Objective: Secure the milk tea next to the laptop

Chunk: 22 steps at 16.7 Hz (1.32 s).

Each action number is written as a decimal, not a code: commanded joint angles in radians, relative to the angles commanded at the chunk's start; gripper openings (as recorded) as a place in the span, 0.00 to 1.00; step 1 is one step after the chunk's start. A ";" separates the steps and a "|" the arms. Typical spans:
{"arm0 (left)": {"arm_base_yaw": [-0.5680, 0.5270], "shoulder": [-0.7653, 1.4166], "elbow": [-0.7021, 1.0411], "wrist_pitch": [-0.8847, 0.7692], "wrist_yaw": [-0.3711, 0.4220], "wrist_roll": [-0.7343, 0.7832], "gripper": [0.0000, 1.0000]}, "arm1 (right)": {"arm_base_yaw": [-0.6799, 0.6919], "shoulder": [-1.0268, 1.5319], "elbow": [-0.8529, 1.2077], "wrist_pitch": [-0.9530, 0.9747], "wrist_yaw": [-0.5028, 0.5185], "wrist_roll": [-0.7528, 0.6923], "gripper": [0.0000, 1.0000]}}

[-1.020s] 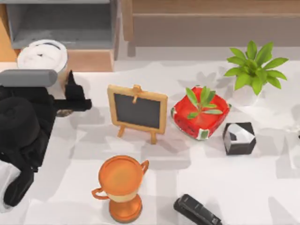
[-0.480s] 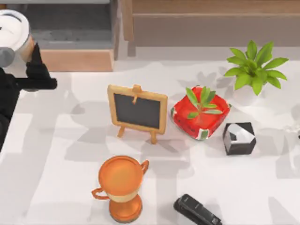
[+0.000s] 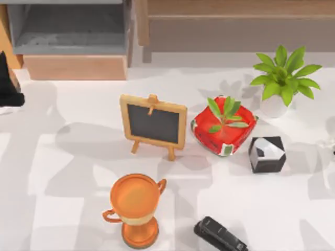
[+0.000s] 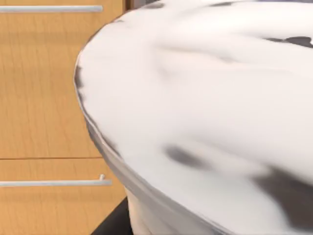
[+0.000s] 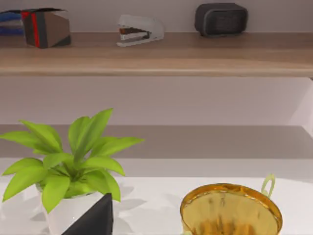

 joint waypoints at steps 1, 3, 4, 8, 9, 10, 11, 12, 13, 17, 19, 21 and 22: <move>0.024 -0.012 -0.017 -0.025 0.020 0.005 0.00 | 0.000 0.000 0.000 0.000 0.000 0.000 1.00; 0.065 -0.027 -0.054 -0.074 0.056 0.017 0.00 | 0.000 0.000 0.000 0.000 0.000 0.000 1.00; 0.083 -0.030 -0.073 -0.098 0.070 0.023 0.00 | 0.000 0.000 0.000 0.000 0.000 0.000 1.00; 0.122 -0.030 -0.120 -0.156 0.102 0.040 0.00 | 0.000 0.000 0.000 0.000 0.000 0.000 1.00; 0.122 -0.030 -0.120 -0.157 0.102 0.040 0.00 | 0.000 0.000 0.000 0.000 0.000 0.000 1.00; 0.122 -0.030 -0.120 -0.157 0.102 0.040 0.00 | 0.000 0.000 0.000 0.000 0.000 0.000 1.00; 0.122 -0.030 -0.120 -0.157 0.102 0.040 0.00 | 0.000 0.000 0.000 0.000 0.000 0.000 1.00; 0.122 -0.030 -0.120 -0.157 0.102 0.040 0.00 | 0.000 0.000 0.000 0.000 0.000 0.000 1.00; 0.119 -0.029 -0.118 -0.156 0.100 0.041 0.00 | 0.000 0.000 0.000 0.000 0.000 0.000 1.00; 0.116 -0.015 -0.122 -0.138 0.099 0.047 0.00 | 0.000 0.000 0.000 0.000 0.000 0.000 1.00; 0.115 0.000 -0.122 -0.110 0.098 0.050 0.00 | 0.000 0.000 0.000 0.000 0.000 0.000 1.00; 0.114 0.016 -0.117 -0.065 0.098 0.051 0.00 | 0.000 0.000 0.000 0.000 0.000 0.000 1.00; 0.114 0.025 -0.113 -0.039 0.099 0.049 0.00 | 0.000 0.000 0.000 0.000 0.000 0.000 1.00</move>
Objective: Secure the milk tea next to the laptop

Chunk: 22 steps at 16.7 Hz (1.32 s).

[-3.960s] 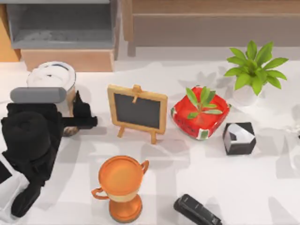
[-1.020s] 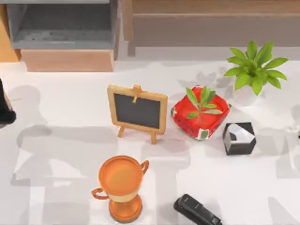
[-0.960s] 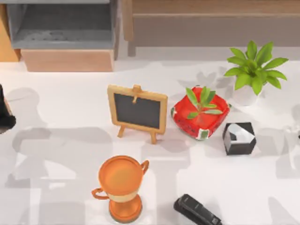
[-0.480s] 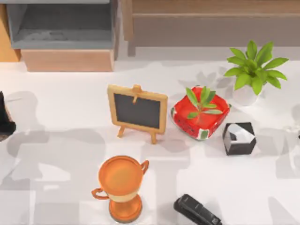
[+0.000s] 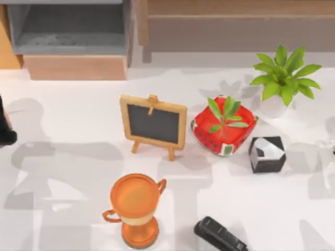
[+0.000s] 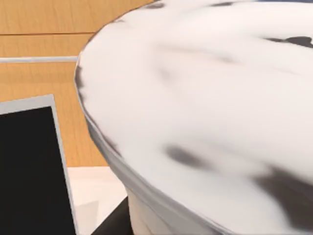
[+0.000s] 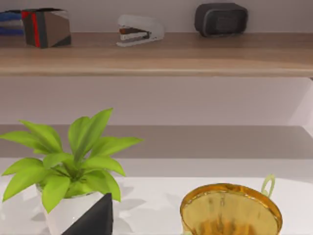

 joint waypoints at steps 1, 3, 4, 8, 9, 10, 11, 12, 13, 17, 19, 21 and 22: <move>0.000 0.010 0.005 0.029 0.001 -0.003 0.00 | 0.000 0.000 0.000 0.000 0.000 0.000 1.00; -0.001 0.035 0.012 0.089 0.003 -0.009 0.00 | 0.000 0.000 0.000 0.000 0.000 0.000 1.00; 0.000 0.050 0.013 0.117 0.004 -0.011 0.00 | 0.000 0.000 0.000 0.000 0.000 0.000 1.00; 0.004 0.132 -0.008 0.194 0.007 -0.013 0.00 | 0.000 0.000 0.000 0.000 0.000 0.000 1.00; 0.005 0.155 -0.019 0.202 0.007 -0.011 0.00 | 0.000 0.000 0.000 0.000 0.000 0.000 1.00; 0.006 0.176 -0.031 0.204 0.007 -0.010 0.00 | 0.000 0.000 0.000 0.000 0.000 0.000 1.00; 0.007 0.194 -0.043 0.202 0.007 -0.009 0.00 | 0.000 0.000 0.000 0.000 0.000 0.000 1.00; 0.007 0.206 -0.053 0.197 0.006 -0.008 0.00 | 0.000 0.000 0.000 0.000 0.000 0.000 1.00; 0.007 0.210 -0.056 0.194 0.006 -0.008 0.00 | 0.000 0.000 0.000 0.000 0.000 0.000 1.00; 0.007 0.210 -0.056 0.194 0.006 -0.008 0.08 | 0.000 0.000 0.000 0.000 0.000 0.000 1.00; 0.007 0.210 -0.056 0.194 0.006 -0.008 0.23 | 0.000 0.000 0.000 0.000 0.000 0.000 1.00; 0.007 0.210 -0.056 0.194 0.006 -0.008 0.38 | 0.000 0.000 0.000 0.000 0.000 0.000 1.00; 0.007 0.210 -0.056 0.194 0.006 -0.008 0.45 | 0.000 0.000 0.000 0.000 0.000 0.000 1.00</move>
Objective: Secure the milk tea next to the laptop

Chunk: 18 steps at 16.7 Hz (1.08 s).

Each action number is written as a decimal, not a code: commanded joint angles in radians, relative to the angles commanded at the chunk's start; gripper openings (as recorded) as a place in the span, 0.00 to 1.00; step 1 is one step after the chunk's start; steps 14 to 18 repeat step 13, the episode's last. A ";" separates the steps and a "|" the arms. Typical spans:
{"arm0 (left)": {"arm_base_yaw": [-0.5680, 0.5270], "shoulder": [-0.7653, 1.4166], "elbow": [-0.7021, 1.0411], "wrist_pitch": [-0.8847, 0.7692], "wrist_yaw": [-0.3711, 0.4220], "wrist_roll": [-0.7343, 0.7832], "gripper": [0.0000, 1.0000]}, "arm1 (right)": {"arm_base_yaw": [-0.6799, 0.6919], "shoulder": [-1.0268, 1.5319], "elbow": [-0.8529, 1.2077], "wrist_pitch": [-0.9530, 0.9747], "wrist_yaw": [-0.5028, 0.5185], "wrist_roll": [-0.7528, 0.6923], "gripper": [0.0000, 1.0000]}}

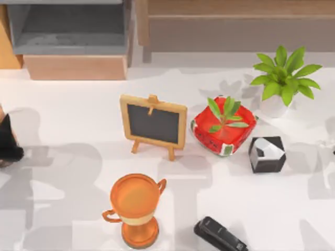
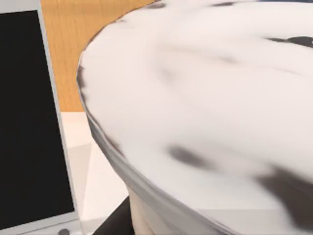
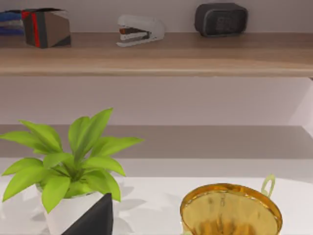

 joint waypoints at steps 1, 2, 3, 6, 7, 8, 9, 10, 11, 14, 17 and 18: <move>0.000 0.000 0.000 0.000 0.000 0.000 0.53 | 0.000 0.000 0.000 0.000 0.000 0.000 1.00; 0.000 0.000 0.000 0.000 0.000 0.000 0.60 | 0.000 0.000 0.000 0.000 0.000 0.000 1.00; 0.000 0.000 0.000 0.000 0.000 0.000 0.68 | 0.000 0.000 0.000 0.000 0.000 0.000 1.00; 0.000 0.000 0.000 0.000 0.000 0.000 0.90 | 0.000 0.000 0.000 0.000 0.000 0.000 1.00; 0.000 0.000 0.000 0.000 0.000 0.000 0.98 | 0.000 0.000 0.000 0.000 0.000 0.000 1.00; 0.000 0.000 0.000 0.000 0.000 0.000 1.00 | 0.000 0.000 0.000 0.000 0.000 0.000 1.00; 0.000 0.000 0.000 0.000 0.000 0.000 1.00 | 0.000 0.000 0.000 0.000 0.000 0.000 1.00; 0.000 0.000 0.000 0.000 0.000 0.000 1.00 | 0.000 0.000 0.000 0.000 0.000 0.000 1.00; 0.000 0.000 0.000 0.000 0.000 0.000 1.00 | 0.000 0.000 0.000 0.000 0.000 0.000 1.00; 0.000 0.000 0.000 0.000 0.000 0.000 1.00 | 0.000 0.000 0.000 0.000 0.000 0.000 1.00; 0.000 0.000 0.000 0.000 0.000 0.000 1.00 | 0.000 0.000 0.000 0.000 0.000 0.000 1.00; 0.000 0.000 0.000 0.000 0.000 0.000 1.00 | 0.000 0.000 0.000 0.000 0.000 0.000 1.00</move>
